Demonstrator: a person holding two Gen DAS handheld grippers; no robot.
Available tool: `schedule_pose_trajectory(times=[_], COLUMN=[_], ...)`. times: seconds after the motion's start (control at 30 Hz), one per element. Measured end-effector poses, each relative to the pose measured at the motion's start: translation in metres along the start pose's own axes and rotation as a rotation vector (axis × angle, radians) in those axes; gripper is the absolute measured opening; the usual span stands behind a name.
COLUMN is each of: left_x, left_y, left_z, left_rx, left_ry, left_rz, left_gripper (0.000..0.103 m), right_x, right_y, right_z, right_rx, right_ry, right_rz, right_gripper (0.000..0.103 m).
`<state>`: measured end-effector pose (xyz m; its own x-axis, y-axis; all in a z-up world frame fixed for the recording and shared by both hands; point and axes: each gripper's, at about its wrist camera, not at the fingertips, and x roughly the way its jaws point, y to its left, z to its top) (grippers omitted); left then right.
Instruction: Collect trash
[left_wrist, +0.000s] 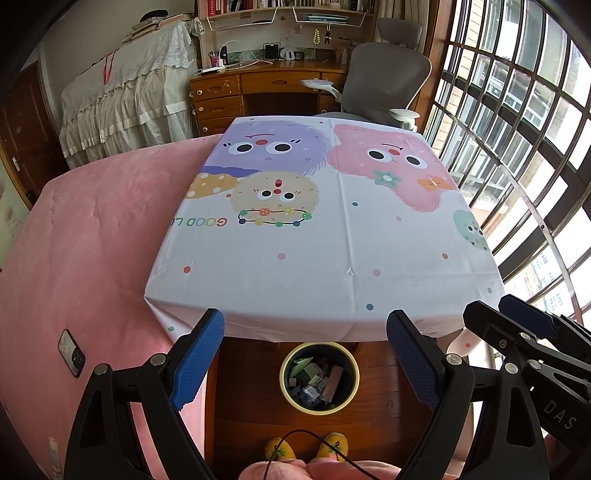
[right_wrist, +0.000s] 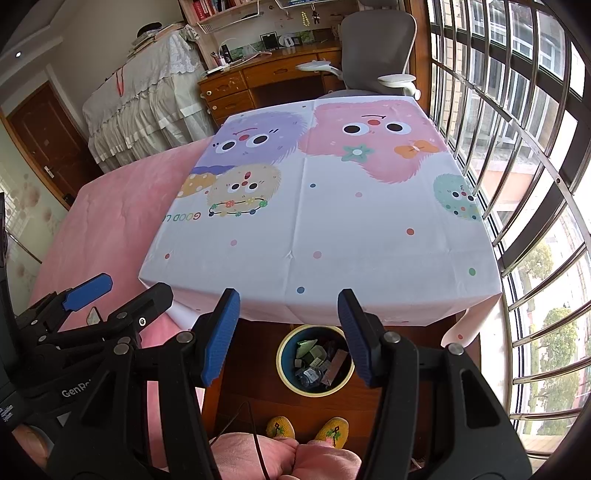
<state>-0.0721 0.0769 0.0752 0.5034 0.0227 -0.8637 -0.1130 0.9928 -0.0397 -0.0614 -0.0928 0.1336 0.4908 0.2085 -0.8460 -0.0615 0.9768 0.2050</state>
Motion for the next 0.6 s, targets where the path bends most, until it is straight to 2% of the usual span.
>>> schedule_pose_trajectory(times=[0.6], left_x=[-0.0010], left_y=[-0.0006], left_z=[-0.0010], left_rx=[0.001], left_ry=[0.000], left_rz=[0.000], left_gripper=[0.091], right_x=[-0.0001], right_y=[-0.0013], right_z=[-0.0001], right_rx=[0.001], right_ry=[0.000], right_rz=[0.001], right_gripper=[0.052])
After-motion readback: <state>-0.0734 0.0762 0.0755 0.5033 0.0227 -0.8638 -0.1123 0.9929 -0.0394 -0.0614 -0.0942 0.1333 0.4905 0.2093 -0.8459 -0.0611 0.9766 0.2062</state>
